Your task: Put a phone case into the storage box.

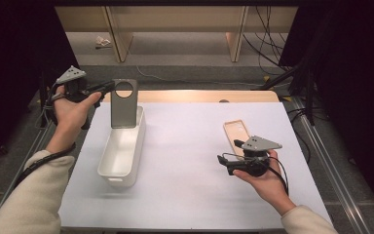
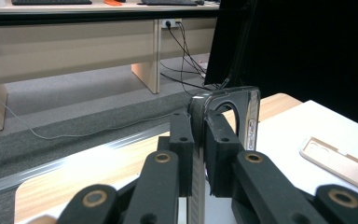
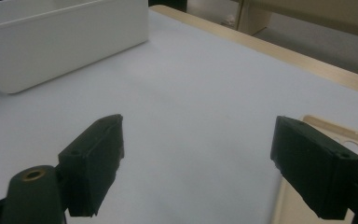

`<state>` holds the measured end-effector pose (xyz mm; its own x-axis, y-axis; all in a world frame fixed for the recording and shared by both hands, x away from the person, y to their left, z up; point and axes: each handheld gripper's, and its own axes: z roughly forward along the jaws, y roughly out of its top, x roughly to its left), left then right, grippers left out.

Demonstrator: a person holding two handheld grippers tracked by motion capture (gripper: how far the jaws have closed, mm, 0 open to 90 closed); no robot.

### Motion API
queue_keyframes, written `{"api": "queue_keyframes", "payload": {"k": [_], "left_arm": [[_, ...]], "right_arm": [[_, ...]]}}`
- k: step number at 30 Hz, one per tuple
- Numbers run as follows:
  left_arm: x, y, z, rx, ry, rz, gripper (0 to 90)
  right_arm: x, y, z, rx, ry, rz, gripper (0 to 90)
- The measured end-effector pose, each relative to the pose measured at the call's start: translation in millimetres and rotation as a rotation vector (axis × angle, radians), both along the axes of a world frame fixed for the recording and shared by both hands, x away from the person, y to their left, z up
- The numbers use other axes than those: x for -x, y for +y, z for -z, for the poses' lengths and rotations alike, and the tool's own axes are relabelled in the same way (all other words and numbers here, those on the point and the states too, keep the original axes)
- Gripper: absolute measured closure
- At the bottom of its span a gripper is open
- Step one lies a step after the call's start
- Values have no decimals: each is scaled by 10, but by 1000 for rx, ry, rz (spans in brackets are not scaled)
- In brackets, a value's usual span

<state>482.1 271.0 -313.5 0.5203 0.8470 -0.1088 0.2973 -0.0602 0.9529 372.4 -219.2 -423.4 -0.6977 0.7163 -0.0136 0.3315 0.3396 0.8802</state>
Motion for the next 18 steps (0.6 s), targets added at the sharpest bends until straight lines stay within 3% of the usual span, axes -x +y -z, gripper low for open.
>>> {"api": "queue_keyframes", "payload": {"k": [18], "left_arm": [[-79, -15, 51, -4, 12, -15, 824]], "right_arm": [[-4, 0, 4, -2, 1, -1, 183]]}}
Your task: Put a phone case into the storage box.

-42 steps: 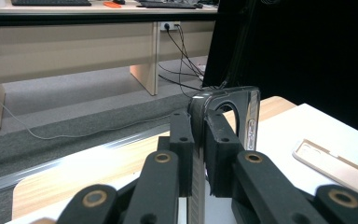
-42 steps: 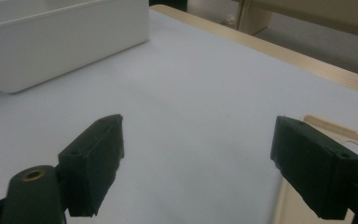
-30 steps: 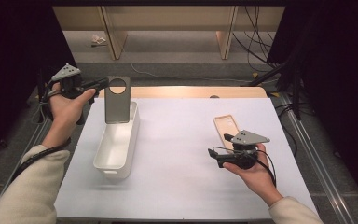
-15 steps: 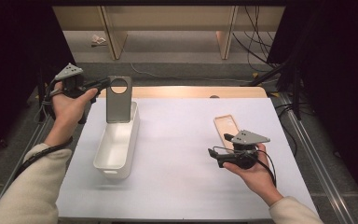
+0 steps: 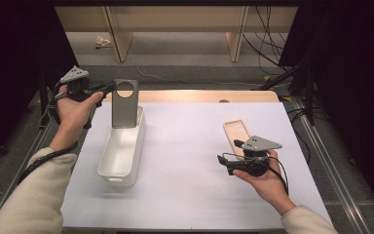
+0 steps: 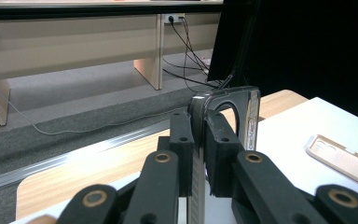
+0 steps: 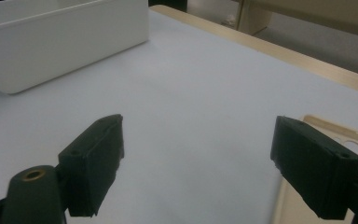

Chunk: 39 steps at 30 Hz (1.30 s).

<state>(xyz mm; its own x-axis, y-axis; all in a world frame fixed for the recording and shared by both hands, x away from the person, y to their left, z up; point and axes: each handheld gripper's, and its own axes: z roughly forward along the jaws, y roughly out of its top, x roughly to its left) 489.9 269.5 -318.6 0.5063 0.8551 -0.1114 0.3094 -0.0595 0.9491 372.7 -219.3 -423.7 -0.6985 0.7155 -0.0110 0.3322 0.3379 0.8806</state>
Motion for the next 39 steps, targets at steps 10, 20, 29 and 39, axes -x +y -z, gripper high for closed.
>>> {"api": "queue_keyframes", "payload": {"k": [10, 20, 29, 39], "left_arm": [[-50, -29, 24, -16, 2, -5, 823], [-90, -48, 52, -13, 6, -5, 824], [-122, -39, 68, -12, 10, -9, 823], [-169, -41, 104, -13, 18, -15, 824]], "right_arm": [[-1, -2, 1, 2, 1, 1, 183], [-3, -4, 5, 1, 1, 2, 183], [-4, -5, 3, 1, 1, 2, 184], [-5, -4, 6, -2, 2, 2, 184]]}}
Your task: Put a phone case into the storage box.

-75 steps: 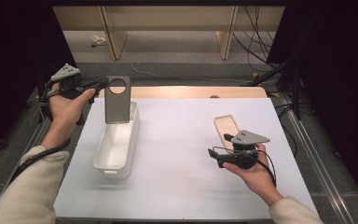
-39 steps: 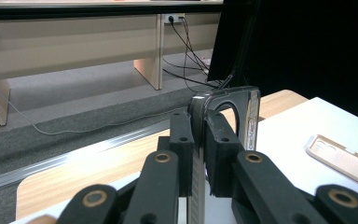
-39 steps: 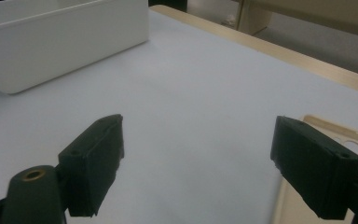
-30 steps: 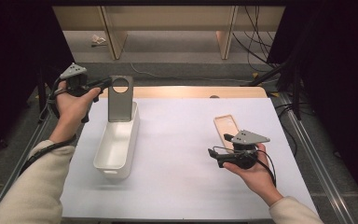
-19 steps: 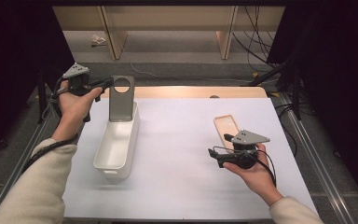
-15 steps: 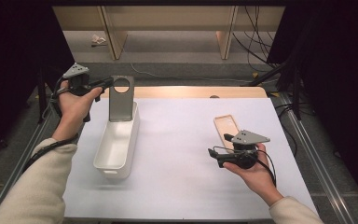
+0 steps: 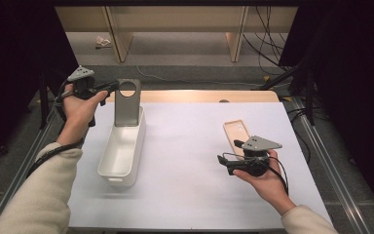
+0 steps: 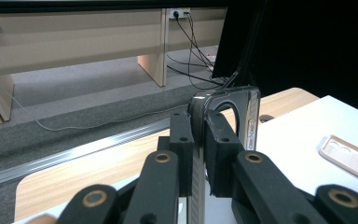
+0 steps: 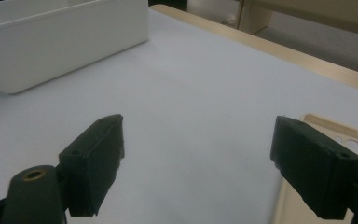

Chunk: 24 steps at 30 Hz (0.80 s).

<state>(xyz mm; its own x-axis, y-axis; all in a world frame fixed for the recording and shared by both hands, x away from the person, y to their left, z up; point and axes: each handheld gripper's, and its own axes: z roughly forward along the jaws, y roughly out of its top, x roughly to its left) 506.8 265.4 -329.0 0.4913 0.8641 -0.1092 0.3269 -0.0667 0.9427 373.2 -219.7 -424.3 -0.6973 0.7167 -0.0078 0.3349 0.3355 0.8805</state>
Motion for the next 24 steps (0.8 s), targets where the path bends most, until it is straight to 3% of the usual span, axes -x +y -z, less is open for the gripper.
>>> {"api": "queue_keyframes", "payload": {"k": [24], "left_arm": [[-100, 50, 103, -8, 31, -26, 823]], "right_arm": [[-2, -7, 0, -4, 1, 2, 185]]}}
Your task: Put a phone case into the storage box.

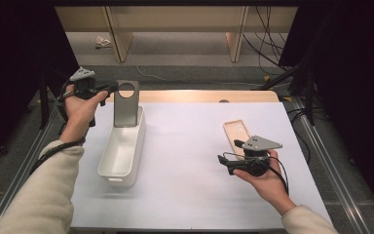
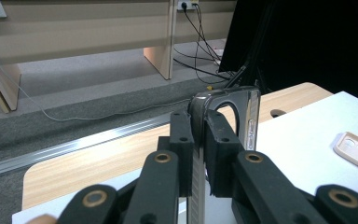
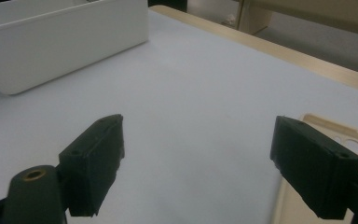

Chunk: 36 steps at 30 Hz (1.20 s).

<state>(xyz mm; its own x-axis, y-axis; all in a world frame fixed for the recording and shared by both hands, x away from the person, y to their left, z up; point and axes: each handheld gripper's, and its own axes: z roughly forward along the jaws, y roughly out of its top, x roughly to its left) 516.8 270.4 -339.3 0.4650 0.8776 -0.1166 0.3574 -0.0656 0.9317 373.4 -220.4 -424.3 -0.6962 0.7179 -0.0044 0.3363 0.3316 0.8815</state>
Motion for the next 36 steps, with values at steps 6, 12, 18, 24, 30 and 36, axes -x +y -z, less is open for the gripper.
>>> {"api": "queue_keyframes", "payload": {"k": [6, 12, 18, 24, 30, 36], "left_arm": [[-20, 6, 10, 0, 4, -3, 823], [-44, 3, 15, -6, 8, -1, 823], [-61, -21, -10, -6, 3, 2, 823], [-81, -14, -4, -5, 6, -4, 823], [-96, -21, 21, 0, 10, -7, 823], [-115, -23, 43, 3, 13, -14, 823]], "right_arm": [[-1, 2, 1, 0, 0, 0, 185], [-1, -1, 2, 0, 1, 1, 185], [-1, -1, 1, 0, 0, 1, 185], [-4, -4, 2, 0, 2, 1, 185], [-5, -3, 5, 0, 2, 0, 185], [-6, -6, 3, -1, 3, 1, 185]]}}
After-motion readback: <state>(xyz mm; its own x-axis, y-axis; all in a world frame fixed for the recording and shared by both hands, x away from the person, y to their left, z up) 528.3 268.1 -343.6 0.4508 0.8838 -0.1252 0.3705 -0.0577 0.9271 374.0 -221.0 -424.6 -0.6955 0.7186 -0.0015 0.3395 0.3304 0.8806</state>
